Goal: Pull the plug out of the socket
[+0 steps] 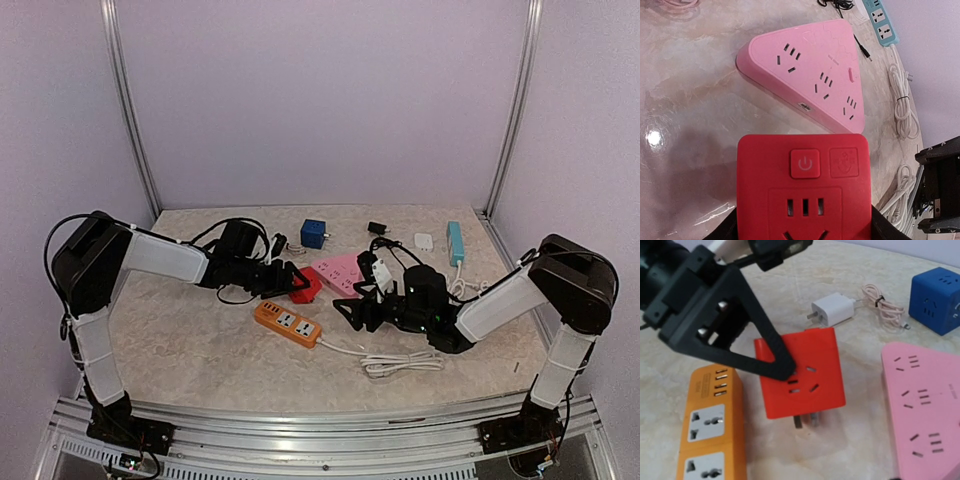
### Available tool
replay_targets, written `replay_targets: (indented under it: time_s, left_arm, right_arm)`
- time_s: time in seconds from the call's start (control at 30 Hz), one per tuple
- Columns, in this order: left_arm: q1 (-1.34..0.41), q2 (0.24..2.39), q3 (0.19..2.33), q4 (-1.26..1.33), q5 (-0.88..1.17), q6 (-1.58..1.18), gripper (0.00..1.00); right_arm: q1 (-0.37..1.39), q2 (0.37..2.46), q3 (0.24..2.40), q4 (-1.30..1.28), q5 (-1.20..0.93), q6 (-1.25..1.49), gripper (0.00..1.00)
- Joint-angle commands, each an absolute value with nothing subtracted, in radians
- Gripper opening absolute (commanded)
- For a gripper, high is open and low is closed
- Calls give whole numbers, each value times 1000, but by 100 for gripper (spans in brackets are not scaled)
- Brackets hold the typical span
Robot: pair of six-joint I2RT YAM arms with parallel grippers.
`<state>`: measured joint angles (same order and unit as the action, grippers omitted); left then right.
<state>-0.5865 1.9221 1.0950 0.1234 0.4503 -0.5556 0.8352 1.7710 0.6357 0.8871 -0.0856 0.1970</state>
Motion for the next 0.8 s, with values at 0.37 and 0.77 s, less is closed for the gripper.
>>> replay_targets:
  time_s: [0.37,0.77]
  left_arm:
    - [-549,1960,1121,94,402,-575,85]
    - [-488,1868,1087,10,300,-569,86]
  right_arm:
    - [828,1789,635,901,-118,208,74]
    - [827,1784,629,903,-123,210,74]
